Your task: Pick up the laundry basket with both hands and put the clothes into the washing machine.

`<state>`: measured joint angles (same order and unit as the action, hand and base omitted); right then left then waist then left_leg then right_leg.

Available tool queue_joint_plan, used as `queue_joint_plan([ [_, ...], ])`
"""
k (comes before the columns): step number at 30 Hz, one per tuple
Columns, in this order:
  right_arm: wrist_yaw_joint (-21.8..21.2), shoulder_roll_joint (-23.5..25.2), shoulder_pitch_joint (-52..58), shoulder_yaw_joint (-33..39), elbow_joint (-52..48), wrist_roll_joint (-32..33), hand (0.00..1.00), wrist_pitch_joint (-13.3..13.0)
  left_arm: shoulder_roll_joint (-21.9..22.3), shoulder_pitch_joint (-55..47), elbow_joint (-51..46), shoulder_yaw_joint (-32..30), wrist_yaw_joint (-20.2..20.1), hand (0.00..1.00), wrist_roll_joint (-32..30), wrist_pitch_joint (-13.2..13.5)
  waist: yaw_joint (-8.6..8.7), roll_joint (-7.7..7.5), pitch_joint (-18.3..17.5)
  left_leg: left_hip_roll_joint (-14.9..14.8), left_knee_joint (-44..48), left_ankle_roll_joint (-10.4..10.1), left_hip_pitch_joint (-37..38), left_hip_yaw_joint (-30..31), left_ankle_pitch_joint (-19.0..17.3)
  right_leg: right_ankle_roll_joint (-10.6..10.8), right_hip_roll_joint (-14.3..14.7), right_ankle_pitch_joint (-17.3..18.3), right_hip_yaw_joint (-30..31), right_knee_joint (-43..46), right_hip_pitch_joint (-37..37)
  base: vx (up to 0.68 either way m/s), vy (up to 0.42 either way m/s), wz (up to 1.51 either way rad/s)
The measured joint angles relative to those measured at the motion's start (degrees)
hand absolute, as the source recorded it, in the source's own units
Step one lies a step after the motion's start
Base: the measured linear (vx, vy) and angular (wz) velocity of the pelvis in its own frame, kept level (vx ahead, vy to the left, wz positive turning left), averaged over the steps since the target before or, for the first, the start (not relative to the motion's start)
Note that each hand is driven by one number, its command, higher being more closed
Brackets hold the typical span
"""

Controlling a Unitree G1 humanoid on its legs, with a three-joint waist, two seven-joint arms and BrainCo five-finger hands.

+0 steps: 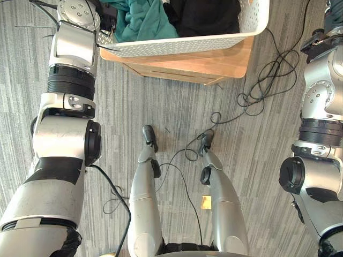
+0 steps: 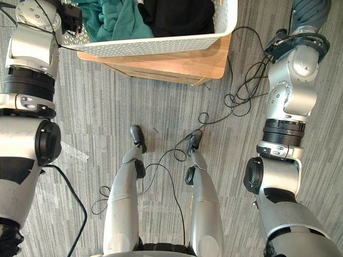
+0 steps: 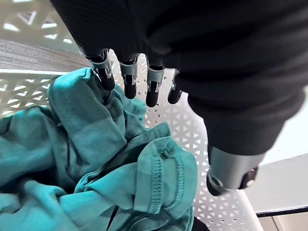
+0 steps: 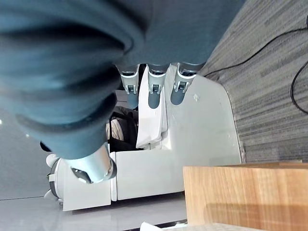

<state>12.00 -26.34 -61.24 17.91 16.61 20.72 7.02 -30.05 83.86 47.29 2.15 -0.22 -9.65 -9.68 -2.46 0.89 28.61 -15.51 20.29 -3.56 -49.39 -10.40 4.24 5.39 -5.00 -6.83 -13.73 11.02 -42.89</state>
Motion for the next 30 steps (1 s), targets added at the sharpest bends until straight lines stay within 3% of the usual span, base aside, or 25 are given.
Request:
queue_joint_plan([
  [5, -1.0, -1.3, 0.2, -2.3, -0.1, 1.3, 0.00, -0.7, -3.1, 0.0, 0.5, 0.0, -1.0, 0.00, -2.4, -0.1, 0.07, -0.10, 0.1, -0.6, 0.5, 0.0, -1.0, -0.6, 0.0, 0.0, 0.4, -0.7, 0.5, -0.4, -1.1, 0.00, -0.025, -0.10],
  [12, -1.0, -1.7, 2.4, -3.3, -4.7, 0.0, 0.00, -2.1, -4.0, 1.0, 0.2, 0.0, -0.1, 0.00, -4.6, -0.2, 0.12, -0.10, 0.1, -0.7, 0.5, 0.0, -0.9, -0.7, 0.0, 0.0, 0.5, -0.7, 0.7, -0.3, -1.0, 0.01, -0.040, 0.00],
  [18, -0.6, -0.8, 7.5, -2.7, -4.7, -1.1, 0.00, -3.3, -2.9, 4.5, -11.9, -0.6, 11.7, 0.00, -5.0, -0.2, 0.02, -0.11, 0.1, -0.4, 0.4, 0.0, 0.1, -0.2, 0.0, 0.0, 0.2, -0.7, 0.0, -0.3, 0.4, 0.01, -0.025, 0.06],
  [20, -0.3, -0.2, 8.1, -1.7, -4.7, -1.1, 0.00, -3.4, -1.9, 4.3, -15.9, -0.5, 13.8, 0.00, -5.0, -0.4, -0.01, -0.11, 0.1, -0.2, 0.2, 0.0, 1.1, 0.0, 0.0, 0.0, 0.1, -0.7, -0.2, -0.3, 1.5, 0.00, -0.020, 0.08],
  [25, 0.1, 0.1, 11.4, 0.3, -4.7, -1.2, 0.00, -4.1, -2.1, 0.2, -28.3, -0.7, 18.0, 0.00, -5.6, -0.6, -0.55, -0.12, 0.0, 0.6, -1.2, 0.1, 3.9, 0.3, 0.1, 0.0, -0.4, -0.1, -0.5, -0.3, 3.8, -0.02, -0.016, 0.09],
  [30, -1.2, 0.2, 13.6, 0.0, -4.7, -1.1, 0.00, -4.1, -3.4, -6.3, -28.8, -2.9, 17.6, 0.00, -7.2, -1.8, -1.44, -0.11, 0.0, 1.7, -3.9, -0.2, 5.7, 0.1, 1.1, 0.1, -0.9, -0.4, -0.6, -1.8, 4.9, -0.02, -0.020, 0.04],
])
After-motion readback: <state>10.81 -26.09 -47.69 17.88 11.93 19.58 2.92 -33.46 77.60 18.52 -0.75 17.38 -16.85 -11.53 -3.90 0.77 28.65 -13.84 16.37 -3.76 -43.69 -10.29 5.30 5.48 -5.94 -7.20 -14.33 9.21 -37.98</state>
